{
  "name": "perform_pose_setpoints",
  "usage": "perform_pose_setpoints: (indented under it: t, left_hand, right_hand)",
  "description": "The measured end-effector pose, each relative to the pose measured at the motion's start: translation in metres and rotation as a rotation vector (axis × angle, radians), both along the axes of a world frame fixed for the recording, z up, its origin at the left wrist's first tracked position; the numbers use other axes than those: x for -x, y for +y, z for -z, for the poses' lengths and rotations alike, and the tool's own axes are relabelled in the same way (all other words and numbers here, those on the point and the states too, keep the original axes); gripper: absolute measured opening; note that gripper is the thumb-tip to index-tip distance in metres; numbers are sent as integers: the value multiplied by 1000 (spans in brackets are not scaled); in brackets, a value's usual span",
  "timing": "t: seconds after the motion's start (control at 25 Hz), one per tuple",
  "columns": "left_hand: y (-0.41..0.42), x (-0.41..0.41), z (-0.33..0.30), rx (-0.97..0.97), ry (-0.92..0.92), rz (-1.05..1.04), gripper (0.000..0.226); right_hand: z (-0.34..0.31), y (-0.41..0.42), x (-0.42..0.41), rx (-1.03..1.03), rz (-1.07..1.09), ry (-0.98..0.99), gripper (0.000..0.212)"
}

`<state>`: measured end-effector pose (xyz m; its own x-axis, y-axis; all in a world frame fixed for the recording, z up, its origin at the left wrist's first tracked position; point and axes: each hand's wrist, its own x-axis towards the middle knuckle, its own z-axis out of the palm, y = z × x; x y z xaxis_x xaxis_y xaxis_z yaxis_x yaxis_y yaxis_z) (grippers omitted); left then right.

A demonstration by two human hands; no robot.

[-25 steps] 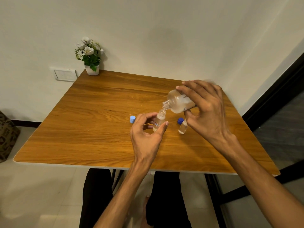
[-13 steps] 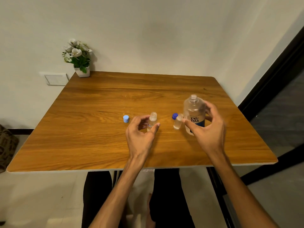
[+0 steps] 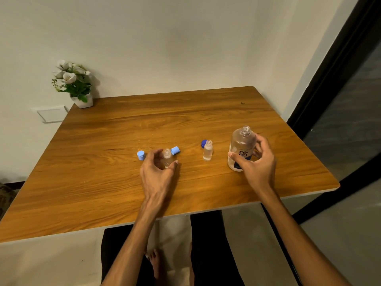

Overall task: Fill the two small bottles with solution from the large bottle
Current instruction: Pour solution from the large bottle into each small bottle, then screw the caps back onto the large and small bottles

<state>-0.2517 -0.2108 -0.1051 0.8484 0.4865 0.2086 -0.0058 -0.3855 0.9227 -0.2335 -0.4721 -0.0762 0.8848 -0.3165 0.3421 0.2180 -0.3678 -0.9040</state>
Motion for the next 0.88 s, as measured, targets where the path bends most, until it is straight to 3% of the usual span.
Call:
perform_pose_setpoints:
  t: [0.08,0.24,0.32,0.44,0.52,0.68,0.88]
  left_hand:
    - [-6,7,-11,-105,-84,-20,64]
    - [-35,-6,-61,-328,-386,91,32]
    - [-49,-40,-89,-538,-248,338,33]
    - [-63,-99,-111,-899,260,699,46]
    - [-61,-130,-102,-962,465,837,51]
    - [-57,-153,-74,-958,526,972,48]
    - [-58,-162,-65,-914,431,922,35]
  right_hand:
    - [4,-2,-3,-3,-12,-6,78]
    - [7,-5,-6,-14,-16,11,79]
    - [6,-7,-7,-18,-19,18,80]
    - [4,-11,-6,-40,-16,21,79]
    - [3,-16,-6,-49,-13,20,79]
    - [5,-26,-10,-35,-11,28,77]
    - [7,-25,-16,-49,-20,30,77]
